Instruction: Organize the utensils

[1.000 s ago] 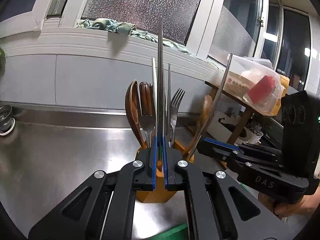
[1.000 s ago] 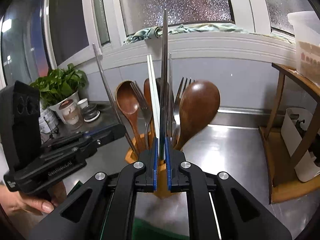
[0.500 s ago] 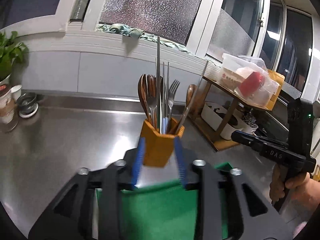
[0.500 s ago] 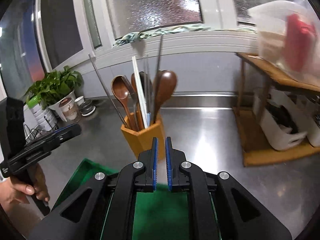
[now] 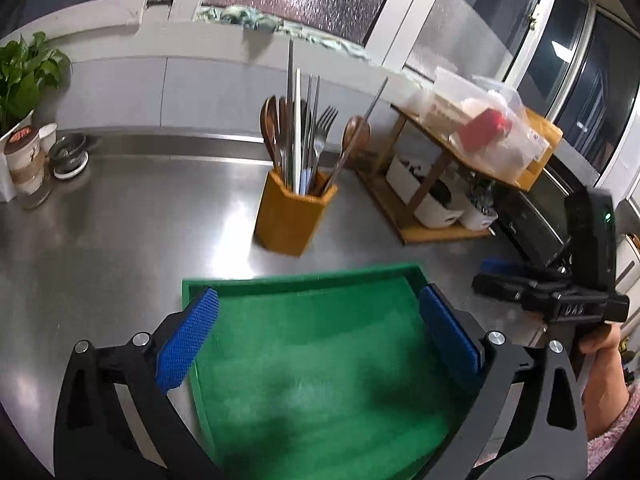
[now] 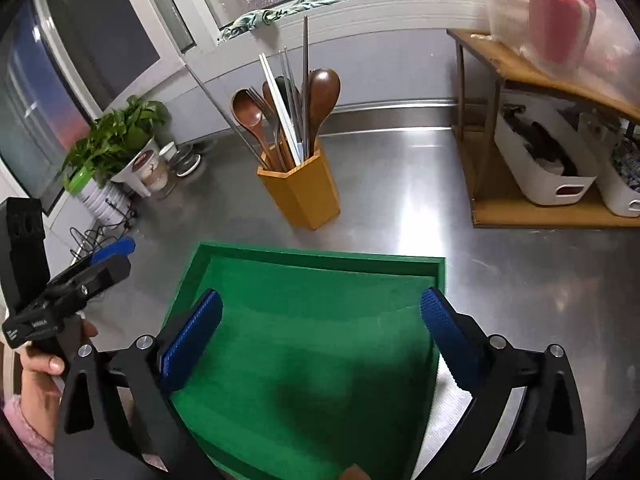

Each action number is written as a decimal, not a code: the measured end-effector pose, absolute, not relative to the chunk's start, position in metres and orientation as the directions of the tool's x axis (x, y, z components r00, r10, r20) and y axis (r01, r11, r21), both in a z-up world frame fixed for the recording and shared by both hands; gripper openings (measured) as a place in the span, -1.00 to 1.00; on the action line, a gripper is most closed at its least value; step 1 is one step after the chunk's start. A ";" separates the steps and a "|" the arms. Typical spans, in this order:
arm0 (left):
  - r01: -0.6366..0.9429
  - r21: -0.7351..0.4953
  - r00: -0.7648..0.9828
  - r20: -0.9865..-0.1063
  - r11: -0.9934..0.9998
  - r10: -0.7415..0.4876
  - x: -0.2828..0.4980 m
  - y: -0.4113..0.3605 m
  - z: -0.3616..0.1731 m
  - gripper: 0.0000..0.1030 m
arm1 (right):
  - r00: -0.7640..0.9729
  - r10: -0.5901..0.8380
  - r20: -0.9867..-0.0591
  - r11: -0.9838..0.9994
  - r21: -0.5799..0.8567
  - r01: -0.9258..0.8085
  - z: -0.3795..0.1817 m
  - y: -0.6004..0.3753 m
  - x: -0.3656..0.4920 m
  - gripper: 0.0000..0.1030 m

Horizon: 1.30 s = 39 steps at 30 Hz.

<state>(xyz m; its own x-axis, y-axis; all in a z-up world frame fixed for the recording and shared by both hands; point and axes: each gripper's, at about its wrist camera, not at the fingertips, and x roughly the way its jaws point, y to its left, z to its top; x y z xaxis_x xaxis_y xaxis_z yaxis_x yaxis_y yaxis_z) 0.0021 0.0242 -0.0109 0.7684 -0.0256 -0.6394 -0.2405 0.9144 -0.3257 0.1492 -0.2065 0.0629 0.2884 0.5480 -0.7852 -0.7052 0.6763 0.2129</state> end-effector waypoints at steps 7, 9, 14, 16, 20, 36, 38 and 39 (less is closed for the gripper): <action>-0.289 -0.287 0.744 -0.667 0.913 0.026 -0.004 0.019 -0.007 0.85 | 0.351 0.526 -0.774 0.680 0.136 -0.720 0.072 -0.209 0.133 0.93; -0.292 -0.274 0.742 -0.669 0.916 0.036 -0.004 0.018 -0.005 0.85 | 0.357 0.516 -0.778 0.680 0.119 -0.724 0.072 -0.209 0.133 0.93; -0.304 -0.255 0.722 -0.691 0.918 0.047 -0.002 0.018 -0.004 0.85 | 0.366 0.512 -0.777 0.680 0.107 -0.725 0.076 -0.212 0.134 0.93; -0.307 -0.253 0.717 -0.695 0.917 0.049 -0.001 0.017 -0.005 0.85 | 0.366 0.516 -0.774 0.678 0.109 -0.727 0.078 -0.213 0.135 0.93; -0.306 -0.239 0.707 -0.705 0.922 0.052 0.003 0.013 -0.005 0.85 | 0.363 0.515 -0.776 0.676 0.108 -0.729 0.079 -0.212 0.136 0.93; -0.318 -0.211 0.687 -0.723 0.924 0.071 0.010 0.009 -0.004 0.85 | 0.338 0.510 -0.791 0.667 0.116 -0.736 0.075 -0.209 0.141 0.93; -0.320 -0.208 0.684 -0.725 0.924 0.074 0.011 0.009 -0.004 0.85 | 0.334 0.510 -0.793 0.664 0.116 -0.738 0.074 -0.208 0.141 0.93; -0.322 -0.206 0.683 -0.726 0.924 0.076 0.011 0.009 -0.004 0.85 | 0.334 0.509 -0.794 0.664 0.115 -0.739 0.074 -0.208 0.142 0.93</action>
